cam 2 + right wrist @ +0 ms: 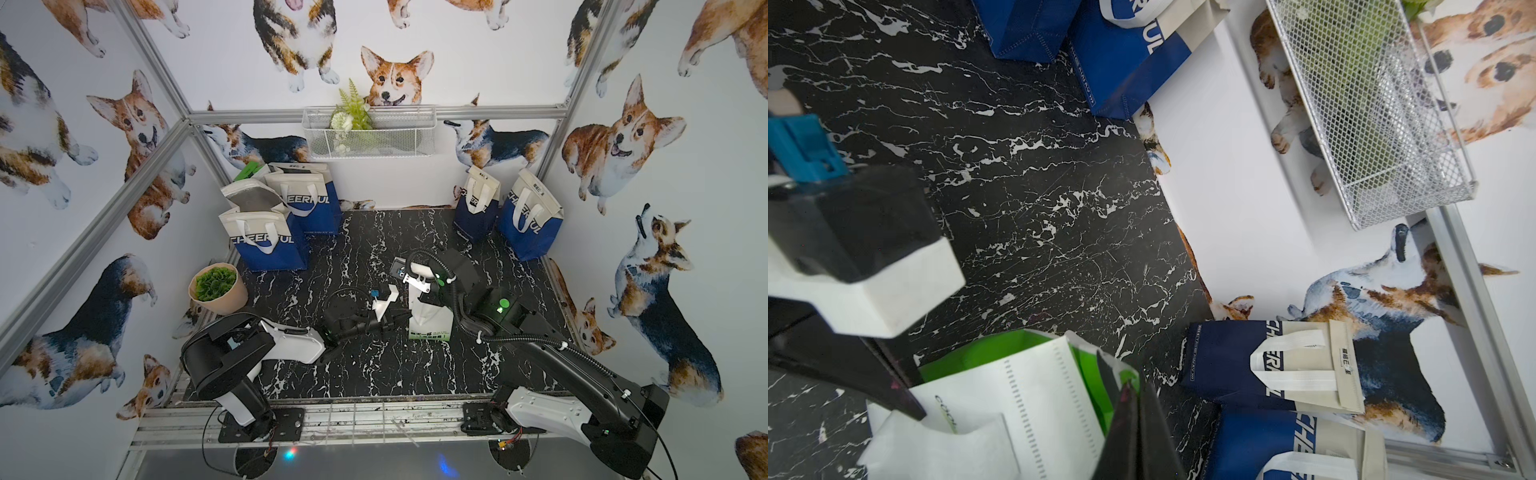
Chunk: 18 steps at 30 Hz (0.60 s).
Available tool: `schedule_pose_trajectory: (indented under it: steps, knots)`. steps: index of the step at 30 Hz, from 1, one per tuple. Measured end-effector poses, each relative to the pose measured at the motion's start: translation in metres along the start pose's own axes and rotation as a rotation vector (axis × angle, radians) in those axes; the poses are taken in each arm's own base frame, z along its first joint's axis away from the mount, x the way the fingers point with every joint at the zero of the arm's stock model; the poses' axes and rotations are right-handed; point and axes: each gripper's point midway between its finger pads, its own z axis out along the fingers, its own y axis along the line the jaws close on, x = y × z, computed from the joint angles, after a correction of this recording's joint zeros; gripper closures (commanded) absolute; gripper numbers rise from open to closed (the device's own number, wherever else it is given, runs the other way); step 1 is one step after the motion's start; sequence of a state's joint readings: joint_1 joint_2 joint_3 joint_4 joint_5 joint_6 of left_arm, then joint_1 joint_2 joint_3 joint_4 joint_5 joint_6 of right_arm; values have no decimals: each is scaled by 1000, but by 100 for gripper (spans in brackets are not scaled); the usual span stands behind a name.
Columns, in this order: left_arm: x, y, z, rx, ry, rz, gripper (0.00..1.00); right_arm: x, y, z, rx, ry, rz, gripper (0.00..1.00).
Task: Open the takeout bag
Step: Open the takeout bag at the center of the board.
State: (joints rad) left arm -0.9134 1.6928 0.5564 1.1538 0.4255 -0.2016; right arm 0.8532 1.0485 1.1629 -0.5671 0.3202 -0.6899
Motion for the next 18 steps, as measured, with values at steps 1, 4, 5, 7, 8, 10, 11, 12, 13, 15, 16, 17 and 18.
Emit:
schedule_pose_trajectory:
  steps: [1,4,5,7,8,10,11,12,13,15,16,17,18]
  knots:
    - [0,0,0,0,0,0,100,1,-1,0,-10,6,1,100]
    - [0,-1,0,1,1,0,100,1,-1,2,-45,17,-2,100]
    - [1,-1,0,2,2,1,100,0,1,2,-61,20,-10,100]
    - [1,-1,0,1,2,3,100,-1,1,3,-75,29,-17,100]
    - [1,-1,0,1,2,3,100,-1,1,3,-84,39,-22,100]
    - [1,-1,0,1,3,6,100,-3,1,6,-95,50,-30,100]
    - [1,0,0,-2,4,5,100,-3,2,7,-100,55,-34,100]
    - [2,0,0,-3,6,4,100,-3,1,8,-105,61,-37,100]
    - [2,0,0,-3,7,5,100,-4,1,8,-111,65,-44,100]
    - [2,0,1,-2,7,6,100,-5,0,7,-117,72,-55,100]
    - [2,0,0,-2,6,8,100,-4,-1,7,-123,77,-60,100]
    - [2,0,0,-3,8,9,100,-5,-1,7,-129,84,-65,100]
    - [1,-1,0,-4,10,12,100,-5,-2,7,-133,88,-69,100]
